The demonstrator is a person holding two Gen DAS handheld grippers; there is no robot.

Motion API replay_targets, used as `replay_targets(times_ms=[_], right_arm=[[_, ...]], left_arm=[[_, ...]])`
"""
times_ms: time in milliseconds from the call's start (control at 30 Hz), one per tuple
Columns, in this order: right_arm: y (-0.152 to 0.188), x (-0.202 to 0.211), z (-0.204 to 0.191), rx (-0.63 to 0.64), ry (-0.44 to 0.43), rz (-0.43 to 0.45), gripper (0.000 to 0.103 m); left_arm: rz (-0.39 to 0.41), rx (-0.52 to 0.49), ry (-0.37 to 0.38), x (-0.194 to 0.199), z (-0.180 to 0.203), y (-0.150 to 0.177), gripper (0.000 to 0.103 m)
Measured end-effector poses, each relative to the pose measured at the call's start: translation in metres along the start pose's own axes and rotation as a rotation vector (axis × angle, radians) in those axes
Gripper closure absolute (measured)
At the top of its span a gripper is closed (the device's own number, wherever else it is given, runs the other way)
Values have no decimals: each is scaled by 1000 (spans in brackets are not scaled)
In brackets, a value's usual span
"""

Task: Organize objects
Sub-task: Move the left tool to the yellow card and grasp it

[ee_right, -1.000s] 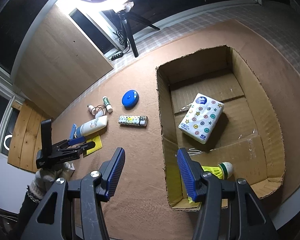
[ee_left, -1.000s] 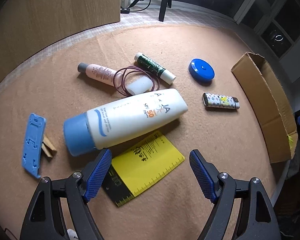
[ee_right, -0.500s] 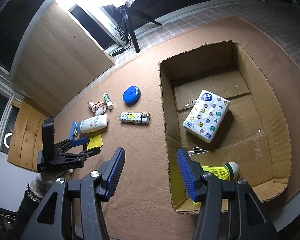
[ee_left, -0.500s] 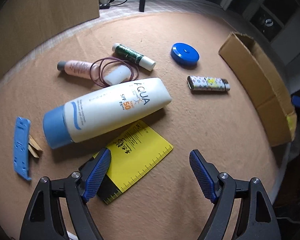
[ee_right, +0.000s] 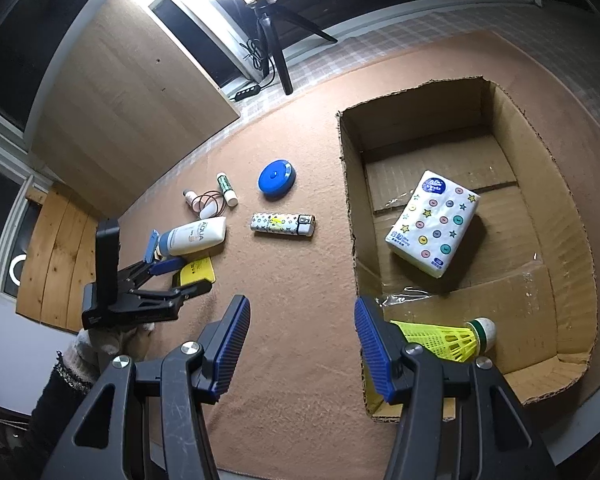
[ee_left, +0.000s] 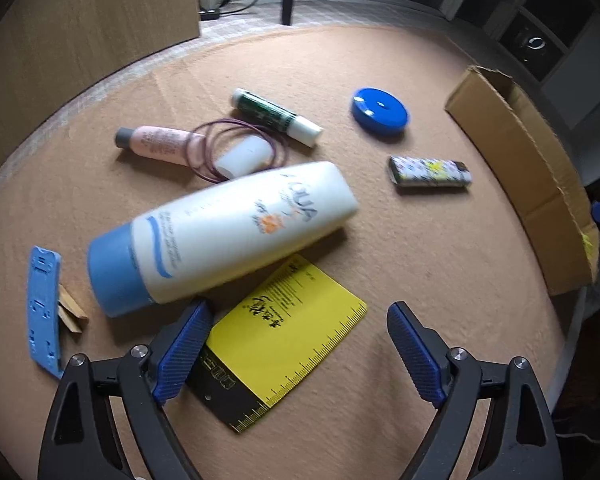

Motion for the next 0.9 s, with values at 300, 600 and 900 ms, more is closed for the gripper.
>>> replay_targets(times_ms=[300, 600, 900], right_arm=[[2, -1, -2, 7, -1, -5, 52], [5, -6, -17, 48, -4, -16, 52], [4, 4, -30, 133, 57, 5, 52]], left_arm=[[-36, -41, 30, 4, 35, 38, 13], [27, -14, -122, -2, 62, 52, 13], [29, 35, -207, 1, 42, 49, 12]])
Point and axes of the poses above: each gripper's, at about its wrist camera, not at the fingertips, and x roughly against the way its jaws point, z to its right, y to its underside, the point moved 10 cm from there along -x, roughly the way its jaws point, and after that the axes turned 14 degrees about x, right-handed, at the moved point
